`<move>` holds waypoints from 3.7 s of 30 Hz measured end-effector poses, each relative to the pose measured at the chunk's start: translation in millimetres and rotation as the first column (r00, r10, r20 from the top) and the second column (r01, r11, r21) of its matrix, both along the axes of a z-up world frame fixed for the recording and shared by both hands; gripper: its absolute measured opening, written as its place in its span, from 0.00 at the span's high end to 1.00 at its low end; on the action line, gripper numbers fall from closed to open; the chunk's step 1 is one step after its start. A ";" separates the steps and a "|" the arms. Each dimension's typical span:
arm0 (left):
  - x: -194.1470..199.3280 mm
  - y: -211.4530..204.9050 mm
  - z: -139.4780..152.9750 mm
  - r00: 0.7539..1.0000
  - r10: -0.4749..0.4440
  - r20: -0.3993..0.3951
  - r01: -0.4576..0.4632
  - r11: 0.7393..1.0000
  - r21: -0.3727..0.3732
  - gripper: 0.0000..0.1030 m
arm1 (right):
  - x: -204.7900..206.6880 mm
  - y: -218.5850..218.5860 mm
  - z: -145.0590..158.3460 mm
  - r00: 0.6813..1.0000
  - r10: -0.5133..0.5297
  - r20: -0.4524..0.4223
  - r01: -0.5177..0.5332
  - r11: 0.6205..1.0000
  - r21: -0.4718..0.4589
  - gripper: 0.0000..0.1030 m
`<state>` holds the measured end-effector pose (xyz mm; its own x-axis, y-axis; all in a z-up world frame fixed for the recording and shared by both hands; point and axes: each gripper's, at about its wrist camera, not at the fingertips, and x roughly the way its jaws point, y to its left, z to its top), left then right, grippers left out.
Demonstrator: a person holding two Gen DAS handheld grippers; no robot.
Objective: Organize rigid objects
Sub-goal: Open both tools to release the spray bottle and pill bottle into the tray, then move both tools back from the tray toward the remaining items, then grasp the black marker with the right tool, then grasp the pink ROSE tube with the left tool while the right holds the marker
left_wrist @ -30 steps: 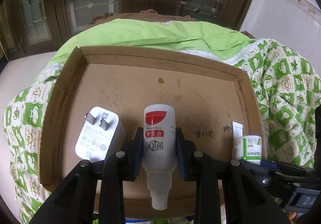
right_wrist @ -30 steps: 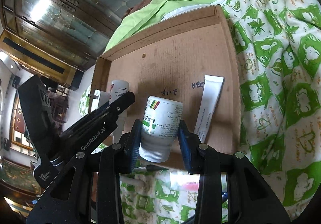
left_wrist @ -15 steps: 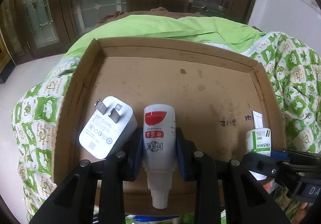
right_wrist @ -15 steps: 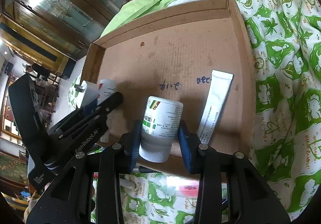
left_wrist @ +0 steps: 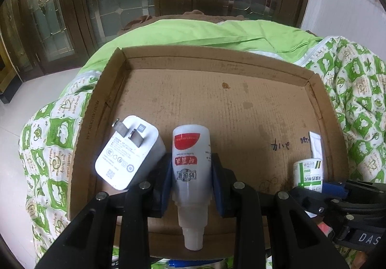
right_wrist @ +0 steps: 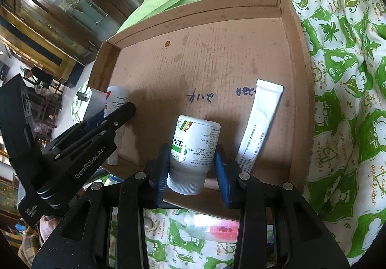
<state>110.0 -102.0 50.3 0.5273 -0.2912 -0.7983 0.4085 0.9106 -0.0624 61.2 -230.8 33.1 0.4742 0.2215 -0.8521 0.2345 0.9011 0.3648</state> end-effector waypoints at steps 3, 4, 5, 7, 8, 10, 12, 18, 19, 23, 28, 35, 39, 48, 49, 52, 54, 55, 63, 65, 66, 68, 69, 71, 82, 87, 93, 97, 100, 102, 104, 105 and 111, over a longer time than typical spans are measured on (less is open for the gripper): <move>-2.3 0.6 -4.6 1.000 -0.006 -0.015 0.006 1.000 0.019 0.65 | 0.2 0.5 -2.3 1.000 -0.002 -0.003 0.002 1.000 -0.005 0.65; -3.9 1.7 -4.3 1.000 -0.009 -0.014 0.009 1.000 0.019 0.62 | 0.4 0.6 -2.3 1.000 -0.002 -0.001 0.002 1.000 -0.005 0.65; -6.1 2.8 -3.3 1.000 -0.012 -0.012 0.012 1.000 0.018 0.58 | 0.8 1.1 -2.2 1.000 -0.003 0.001 0.003 1.000 -0.006 0.65; -12.4 4.6 2.3 1.000 -0.015 -0.004 0.015 1.000 0.025 0.52 | 0.4 1.4 -2.1 1.000 -0.003 0.001 0.003 1.000 -0.010 0.65; -16.5 5.5 6.4 1.000 -0.017 0.008 0.017 0.999 0.028 0.47 | 0.0 1.6 -2.2 1.000 -0.004 0.002 0.004 1.000 -0.008 0.65; -28.2 7.9 17.6 0.999 -0.020 0.042 0.018 0.999 0.037 0.40 | -1.3 2.1 -2.3 1.000 -0.003 0.006 0.003 1.000 0.000 0.61; -45.1 17.6 28.9 0.997 -0.005 0.073 0.003 0.999 0.033 0.33 | -6.3 2.0 0.4 1.000 -0.004 0.021 0.004 1.000 -0.003 0.46; -96.2 70.6 31.4 0.995 0.094 0.036 -0.092 0.994 -0.066 0.25 | -24.8 4.4 15.7 0.996 0.003 0.089 -0.001 1.000 -0.018 0.46; -103.2 77.9 28.8 0.994 0.109 0.024 -0.107 0.992 -0.073 0.25 | -29.3 5.3 18.5 0.995 0.002 0.100 0.000 1.000 -0.018 0.46; -130.9 106.0 13.6 0.986 0.163 -0.030 -0.165 0.982 -0.095 0.24 | -49.6 10.0 28.9 0.990 -0.009 0.138 0.015 0.999 -0.042 0.34; -142.8 122.7 -3.3 0.972 0.212 -0.104 -0.222 0.970 -0.095 0.24 | -81.7 19.8 35.4 0.986 -0.016 0.163 0.021 0.999 -0.033 0.28; -158.3 140.6 1.1 0.958 0.259 -0.125 -0.276 0.948 -0.155 0.22 | -125.2 44.7 27.2 0.993 0.014 0.121 -0.014 1.000 -0.001 0.28; -171.4 152.7 8.5 0.951 0.285 -0.117 -0.304 0.930 -0.205 0.21 | -142.7 52.1 26.9 0.994 0.022 0.110 -0.023 1.000 0.001 0.28; -179.6 163.5 4.6 0.933 0.318 -0.170 -0.352 0.907 -0.233 0.20 | -166.5 45.4 27.2 0.995 -0.031 0.090 0.030 0.999 0.009 0.28; -181.8 164.5 5.1 0.933 0.316 -0.173 -0.351 0.905 -0.239 0.20 | -168.1 45.0 26.6 0.996 -0.031 0.084 0.030 1.000 0.009 0.28; -184.1 165.5 5.4 0.933 0.316 -0.173 -0.351 0.904 -0.244 0.20 | -169.7 45.2 27.0 0.997 -0.030 0.077 0.029 1.000 0.008 0.28; -183.6 165.0 4.7 0.932 0.318 -0.176 -0.354 0.905 -0.236 0.20 | -170.2 46.2 27.3 0.997 -0.029 0.077 0.029 1.000 0.005 0.28; -183.3 164.6 4.5 0.932 0.318 -0.176 -0.354 0.906 -0.232 0.20 | -170.4 46.4 27.3 0.997 -0.028 0.076 0.028 1.000 0.004 0.28; -181.2 167.9 -0.1 0.933 0.291 -0.212 -0.342 0.900 -0.271 0.20 | -171.8 40.3 27.2 0.996 -0.049 0.074 0.049 0.999 0.002 0.28; -180.4 169.5 -1.8 0.931 0.290 -0.224 -0.346 0.894 -0.283 0.20 | -171.9 31.7 27.3 0.995 -0.072 0.074 0.071 0.997 0.014 0.28; -179.9 170.2 -2.4 0.929 0.292 -0.228 -0.351 0.892 -0.285 0.20 | -172.0 27.4 27.1 0.994 -0.085 0.075 0.083 0.996 0.023 0.28; -179.2 170.4 -3.5 0.926 0.293 -0.237 -0.355 0.890 -0.287 0.20 | -172.9 14.1 26.6 0.990 -0.123 0.070 0.119 0.991 0.052 0.28; -179.0 170.1 -4.1 0.926 0.291 -0.240 -0.354 0.890 -0.287 0.20 | -172.6 8.5 25.2 0.988 -0.137 0.066 0.132 0.989 0.069 0.28; -178.7 168.9 -5.2 0.927 0.284 -0.246 -0.350 0.892 -0.287 0.20 | -171.3 1.5 19.9 0.989 -0.141 0.043 0.135 0.984 0.119 0.29; -178.0 157.0 -7.6 0.935 0.244 -0.256 -0.310 0.914 -0.263 0.20 | -143.2 5.1 -23.8 0.983 -0.139 -0.122 0.151 0.984 0.090 0.62; -178.9 152.0 -9.1 0.938 0.234 -0.256 -0.294 0.928 -0.230 0.20 | -136.0 23.6 -18.5 0.993 -0.066 -0.097 0.068 0.997 0.020 0.78; -178.8 146.8 -11.6 0.939 0.220 -0.262 -0.275 0.941 -0.196 0.20 | -138.7 63.4 -24.6 0.983 0.121 -0.138 -0.109 0.990 0.090 0.84; -173.1 137.6 -15.5 0.938 0.162 -0.307 -0.225 0.957 -0.183 0.20 | -139.0 68.6 -22.2 0.981 0.138 -0.136 -0.125 0.987 0.099 0.84; -160.0 133.5 -21.9 0.922 0.153 -0.357 -0.216 0.966 -0.144 0.20 | -137.2 64.0 -22.5 0.982 0.129 -0.139 -0.112 0.986 0.124 0.84; -150.2 135.4 -19.4 0.925 0.152 -0.349 -0.216 0.965 -0.152 0.20 | -135.7 57.3 -26.0 0.980 0.127 -0.155 -0.105 0.984 0.142 0.84; -138.0 135.4 -12.7 0.942 0.152 -0.300 -0.192 0.975 -0.108 0.21 | -136.5 55.7 -27.7 0.979 0.127 -0.161 -0.102 0.983 0.154 0.84; -131.0 134.1 -8.6 0.954 0.150 -0.261 -0.171 0.983 -0.061 0.21 | -136.5 54.3 -27.8 0.979 0.128 -0.161 -0.102 0.982 0.159 0.84; -100.2 120.0 -6.0 0.992 0.017 -0.126 0.018 0.961 0.274 0.22 | -135.2 43.7 -38.7 0.977 0.105 -0.184 -0.058 0.968 0.246 0.84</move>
<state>9.8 18.0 44.4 0.4171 -0.0520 -0.9074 0.4141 0.8996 0.1388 -74.0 -187.2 -5.6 0.2769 0.4601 -0.8436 0.2516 0.8126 0.5258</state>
